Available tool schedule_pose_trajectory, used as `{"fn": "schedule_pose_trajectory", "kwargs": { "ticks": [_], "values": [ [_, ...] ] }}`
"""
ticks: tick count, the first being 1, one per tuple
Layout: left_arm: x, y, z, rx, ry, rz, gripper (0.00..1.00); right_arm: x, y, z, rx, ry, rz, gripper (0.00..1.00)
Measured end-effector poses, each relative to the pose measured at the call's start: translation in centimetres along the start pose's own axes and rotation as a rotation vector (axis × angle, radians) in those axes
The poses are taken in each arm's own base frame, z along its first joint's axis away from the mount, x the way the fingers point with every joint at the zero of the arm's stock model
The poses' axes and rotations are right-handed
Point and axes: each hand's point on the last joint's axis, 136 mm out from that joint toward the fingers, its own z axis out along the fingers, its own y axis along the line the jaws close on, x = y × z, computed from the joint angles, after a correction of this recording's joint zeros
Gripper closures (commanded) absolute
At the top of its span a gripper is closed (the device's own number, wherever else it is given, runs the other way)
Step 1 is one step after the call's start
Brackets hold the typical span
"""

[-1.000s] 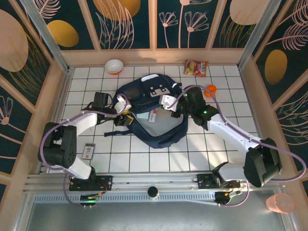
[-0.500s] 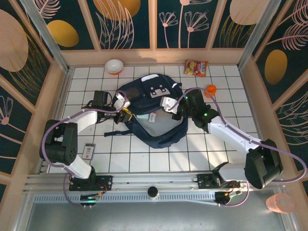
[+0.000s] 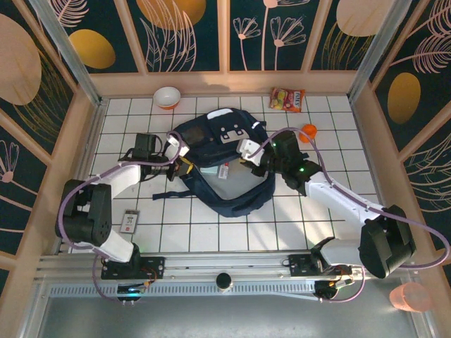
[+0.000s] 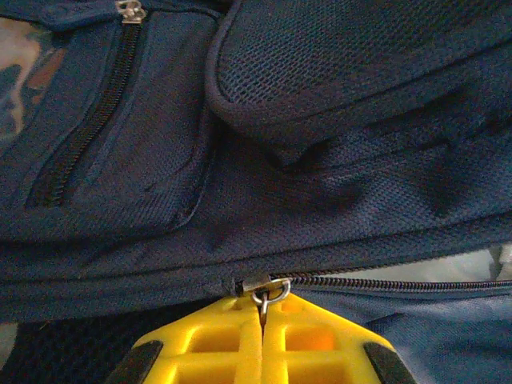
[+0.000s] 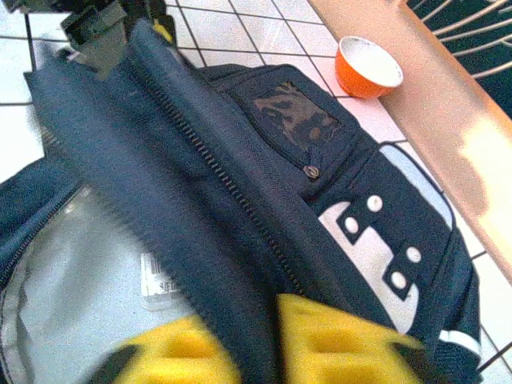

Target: Pack the student bag

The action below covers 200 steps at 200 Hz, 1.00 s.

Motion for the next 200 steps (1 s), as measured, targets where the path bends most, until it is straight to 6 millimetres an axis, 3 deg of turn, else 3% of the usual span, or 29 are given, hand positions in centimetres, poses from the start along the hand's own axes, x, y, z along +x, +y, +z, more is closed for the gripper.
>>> {"fn": "schedule_pose_trajectory", "kwargs": {
  "ticks": [16,33,70,85,100,143,172,200],
  "values": [
    [0.0,-0.1,-0.6,-0.037,-0.007,0.001,1.00,0.0,0.2,-0.4,-0.003,0.006,0.102,0.47],
    [-0.1,-0.3,-1.1,-0.075,-0.018,0.008,1.00,-0.3,0.3,-1.3,0.006,0.013,0.296,0.38],
    [0.1,-0.4,-1.2,-0.126,-0.008,0.013,1.00,-1.1,1.1,-4.2,0.046,0.017,0.846,0.32],
    [0.3,-0.4,-1.0,-0.139,0.003,0.017,1.00,-1.4,2.2,-5.3,0.032,0.003,1.092,0.31],
    [0.4,-0.4,-0.9,-0.147,0.014,0.020,1.00,-0.5,3.9,-5.7,0.012,0.018,1.336,0.30],
    [0.9,-0.1,-0.8,-0.174,0.039,0.016,1.00,4.1,10.3,-4.3,-0.040,0.155,1.839,0.29],
    [1.3,-0.2,-0.7,-0.176,0.056,0.016,1.00,5.6,11.2,-3.0,-0.037,0.159,2.025,0.32],
    [1.7,-0.6,-0.5,-0.177,0.082,0.036,1.00,7.7,11.6,-1.4,-0.002,0.168,2.136,0.43]
  ]
}}
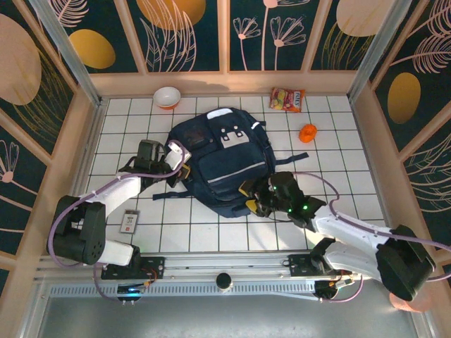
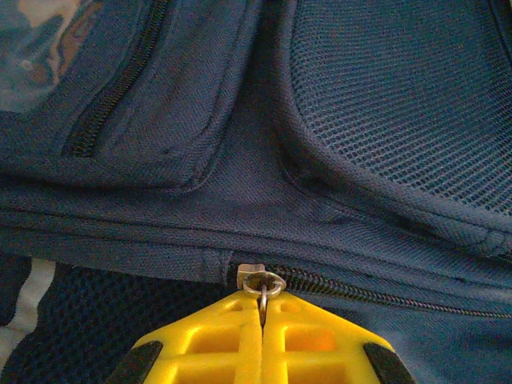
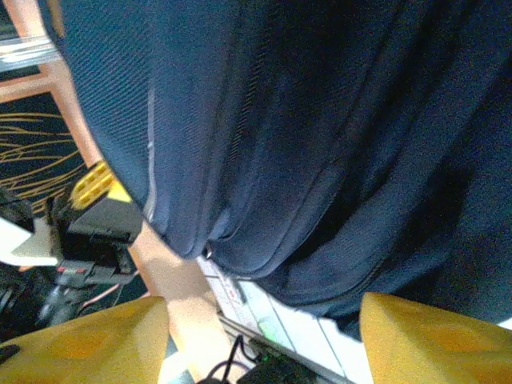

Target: Pack the student bag

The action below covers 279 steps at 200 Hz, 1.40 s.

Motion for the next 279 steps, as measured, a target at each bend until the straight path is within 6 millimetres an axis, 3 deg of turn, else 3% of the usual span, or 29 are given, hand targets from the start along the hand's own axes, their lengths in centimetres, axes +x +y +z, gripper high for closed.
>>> {"fn": "schedule_pose_trajectory", "kwargs": {
  "ticks": [18,74,151,189,200,221,249,263,279],
  "values": [
    [0.4,-0.4,0.1,0.002,0.022,0.017,1.00,-0.5,-0.9,0.9,0.012,-0.013,0.044,0.52],
    [0.8,-3.1,0.6,0.067,0.091,0.096,1.00,-1.7,-0.7,3.0,-0.021,-0.034,0.081,0.72],
    [1.4,-10.7,1.1,0.279,0.209,0.254,1.00,-2.8,-0.5,4.3,-0.047,-0.054,0.089,0.76],
    [0.5,-14.8,1.7,0.373,0.192,0.279,1.00,-3.9,0.7,4.4,-0.069,-0.080,0.078,0.76],
    [0.0,-15.3,2.0,0.378,0.176,0.266,0.89,-4.2,1.1,4.3,-0.073,-0.087,0.067,0.76],
    [-1.2,-16.3,2.1,0.401,0.136,0.233,0.60,-5.1,1.5,4.1,-0.075,-0.107,0.034,0.74],
    [-3.9,-17.1,0.6,0.385,0.024,0.321,0.38,-6.2,2.4,2.4,-0.062,-0.109,-0.064,0.62],
    [-6.1,-16.2,-1.2,0.325,-0.063,0.384,0.30,-6.8,3.3,1.1,-0.051,-0.110,-0.133,0.55],
    [-8.1,-13.7,-3.2,0.203,-0.143,0.454,0.24,-7.9,5.0,-0.7,-0.047,-0.133,-0.222,0.49]
  ]
}}
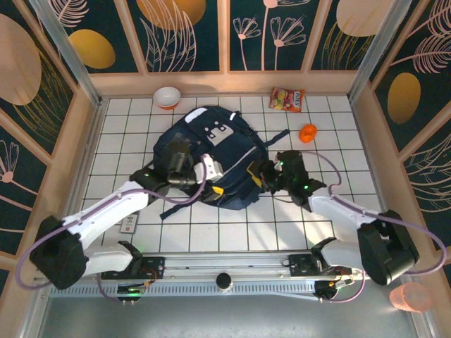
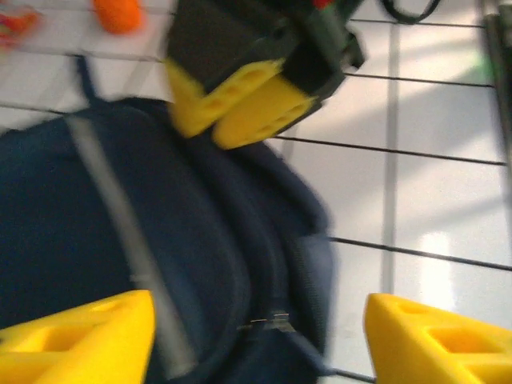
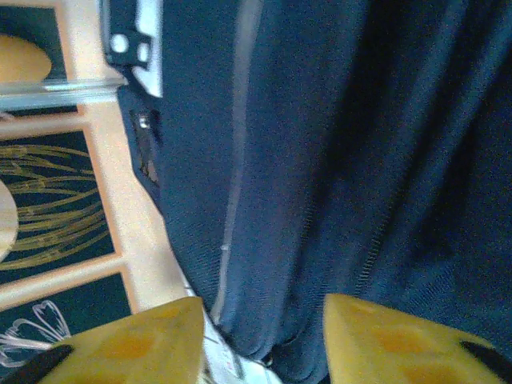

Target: Pack the student bag

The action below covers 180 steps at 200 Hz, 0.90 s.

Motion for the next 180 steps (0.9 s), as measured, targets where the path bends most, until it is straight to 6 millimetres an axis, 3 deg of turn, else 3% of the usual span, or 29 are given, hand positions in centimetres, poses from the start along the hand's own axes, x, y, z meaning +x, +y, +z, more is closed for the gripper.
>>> {"fn": "schedule_pose_trajectory", "kwargs": {
  "ticks": [17,40,74,159,173,180],
  "values": [
    [0.1,2.2,-1.2,-0.105,0.018,0.104,0.19,-1.3,1.4,-1.8,0.002,-0.020,-0.084,0.45],
    [2.2,3.0,-0.4,-0.123,0.109,0.238,0.16,-1.2,1.0,-3.4,0.032,-0.010,-0.149,0.42],
    [6.2,2.5,1.8,-0.043,0.244,0.360,0.16,0.0,-0.6,-3.9,0.077,0.039,-0.163,0.41],
    [10.3,1.2,4.9,0.008,0.309,0.558,0.13,0.4,-1.3,-4.0,0.086,0.052,-0.156,0.36],
    [10.9,1.6,5.6,-0.002,0.322,0.565,0.23,0.4,-1.3,-4.0,0.086,0.052,-0.157,0.36],
    [11.2,1.8,6.0,-0.007,0.329,0.562,0.44,0.4,-1.3,-4.0,0.086,0.052,-0.160,0.36]
  ]
}}
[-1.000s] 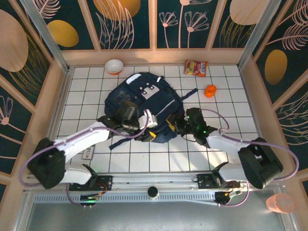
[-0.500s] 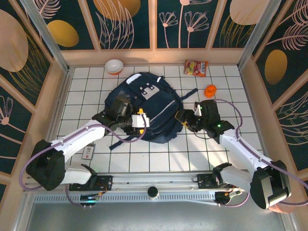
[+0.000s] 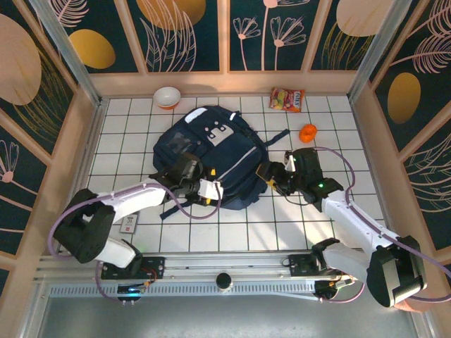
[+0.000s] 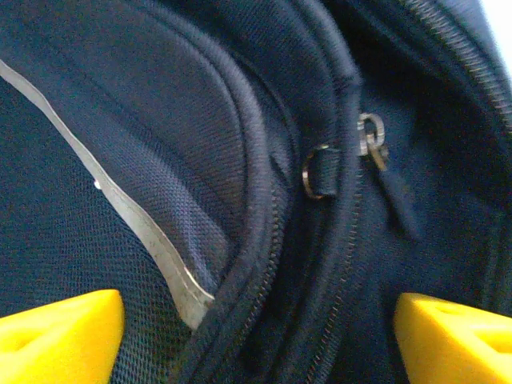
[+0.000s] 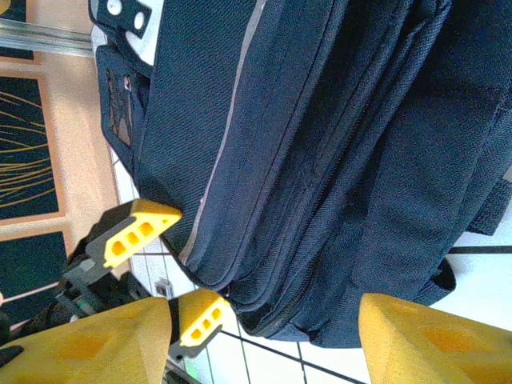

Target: Pack the student bag

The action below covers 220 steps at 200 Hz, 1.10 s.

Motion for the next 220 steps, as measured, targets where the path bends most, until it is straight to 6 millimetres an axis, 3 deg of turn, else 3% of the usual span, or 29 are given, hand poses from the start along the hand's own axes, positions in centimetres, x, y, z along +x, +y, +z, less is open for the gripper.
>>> {"fn": "schedule_pose_trajectory", "kwargs": {
  "ticks": [4,10,34,63,102,120,138,179,220],
  "values": [
    [0.2,0.0,0.3,-0.002,0.005,0.008,0.59,0.0,0.0,0.0,0.000,0.000,-0.004,0.36],
    [0.3,0.1,0.6,-0.003,0.012,0.000,0.73,0.0,0.0,0.0,0.000,0.000,-0.008,0.35],
    [-0.4,1.9,0.4,-0.043,0.000,-0.050,1.00,-0.1,0.1,-0.2,0.007,-0.005,-0.034,0.35],
    [-2.4,5.1,-1.4,-0.120,-0.050,-0.190,1.00,-1.3,1.6,-1.5,0.015,-0.052,-0.090,0.35],
    [-4.7,9.0,-4.7,-0.197,-0.136,-0.447,1.00,-3.8,6.9,-5.8,-0.058,-0.195,-0.251,0.37],
    [-5.4,10.5,-6.0,-0.228,-0.174,-0.554,1.00,-4.1,8.8,-7.5,-0.097,-0.235,-0.326,0.43],
    [-5.6,11.4,-6.8,-0.244,-0.202,-0.648,1.00,-3.8,9.4,-8.3,-0.111,-0.246,-0.373,0.46],
    [-5.9,11.4,-7.2,-0.225,-0.235,-0.769,1.00,-0.2,10.6,-6.7,-0.120,-0.135,-0.465,0.47],
    [-6.1,11.3,-7.3,-0.202,-0.247,-0.822,1.00,2.8,12.3,-2.2,-0.094,-0.002,-0.452,0.50]
  ]
}}
